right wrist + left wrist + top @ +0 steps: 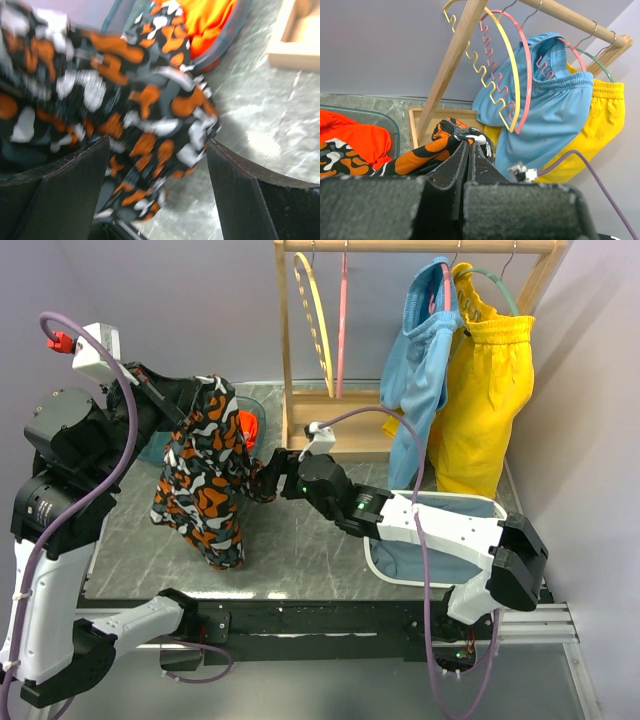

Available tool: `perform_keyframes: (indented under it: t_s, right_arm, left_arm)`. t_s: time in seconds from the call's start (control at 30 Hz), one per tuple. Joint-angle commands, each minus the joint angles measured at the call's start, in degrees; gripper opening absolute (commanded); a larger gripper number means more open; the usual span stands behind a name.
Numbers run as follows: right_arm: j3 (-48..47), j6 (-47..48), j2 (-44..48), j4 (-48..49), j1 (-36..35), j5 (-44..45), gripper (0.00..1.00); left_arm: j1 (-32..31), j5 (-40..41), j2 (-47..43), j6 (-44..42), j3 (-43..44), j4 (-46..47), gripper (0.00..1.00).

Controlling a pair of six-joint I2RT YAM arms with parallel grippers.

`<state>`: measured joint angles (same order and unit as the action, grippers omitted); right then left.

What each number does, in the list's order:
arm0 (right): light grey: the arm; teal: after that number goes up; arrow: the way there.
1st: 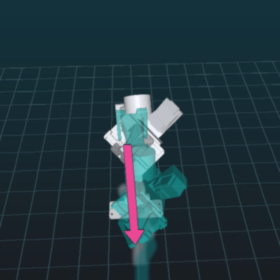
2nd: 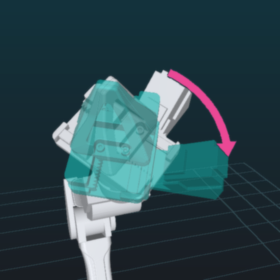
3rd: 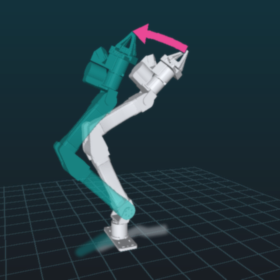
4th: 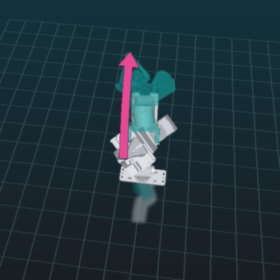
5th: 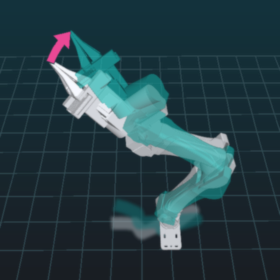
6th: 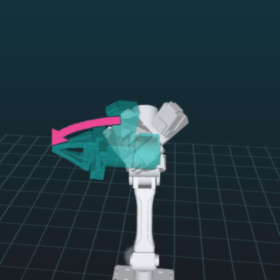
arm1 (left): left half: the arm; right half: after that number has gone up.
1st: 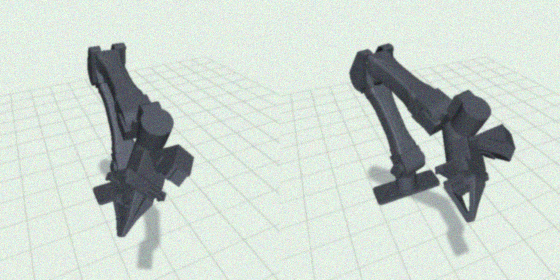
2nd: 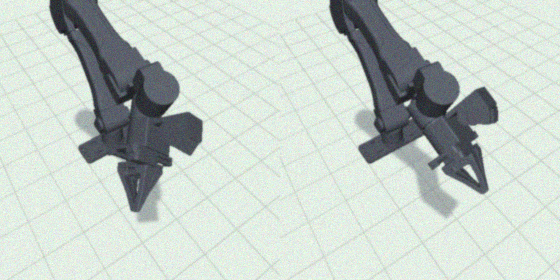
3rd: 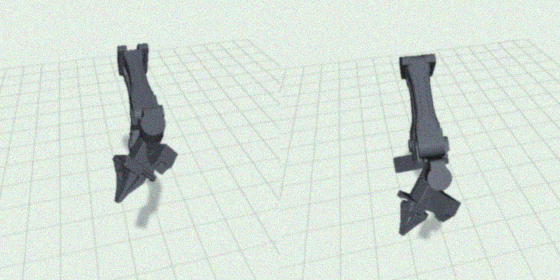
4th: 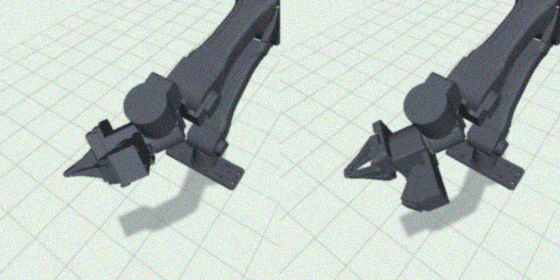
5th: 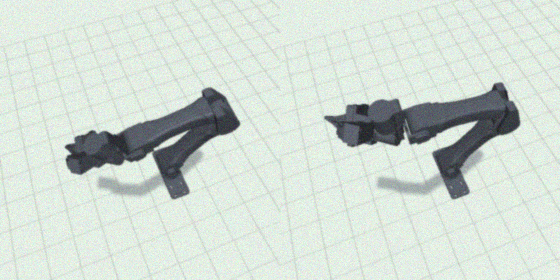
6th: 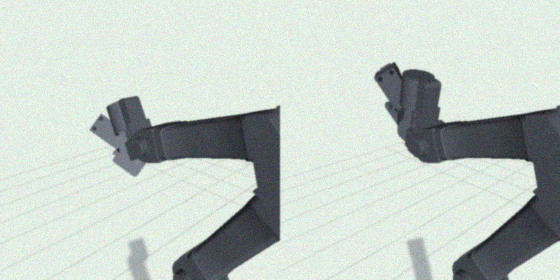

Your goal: Place the shorts on the hanger

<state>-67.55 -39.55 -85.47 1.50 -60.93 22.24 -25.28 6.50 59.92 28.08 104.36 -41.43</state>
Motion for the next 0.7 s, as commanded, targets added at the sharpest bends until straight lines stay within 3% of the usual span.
perform_keyframes:
  t_s: [0.0,0.37,0.6,0.63,0.67]
  right_arm:
    - [1.7,-1.76,-0.84,3.86,-1.83,-0.97,0.84]
    - [-0.39,-2.46,-5.31,1.84,-1.48,1.14,0.83]
    - [-0.3,-1.06,-5.32,4.65,2.13,3.16,0.64]
    - [-0.39,-0.45,-5.32,4.92,2.13,3.07,0.59]
    - [-0.65,0.34,-5.41,5.09,2.13,3.25,0.48]
  left_arm:
    - [-1.53,2.37,-0.42,-1.36,0.23,3.29,0.01]
    - [-2.5,2.29,-1.3,-1.45,-0.03,3.2,0.01]
    - [-2.85,2.64,-2.61,-1.27,-0.12,2.58,0.01]
    - [-2.85,2.64,-2.79,-1.27,-0.55,2.58,0.01]
    - [-2.85,2.64,-3.14,-1.27,-0.73,2.58,0.01]
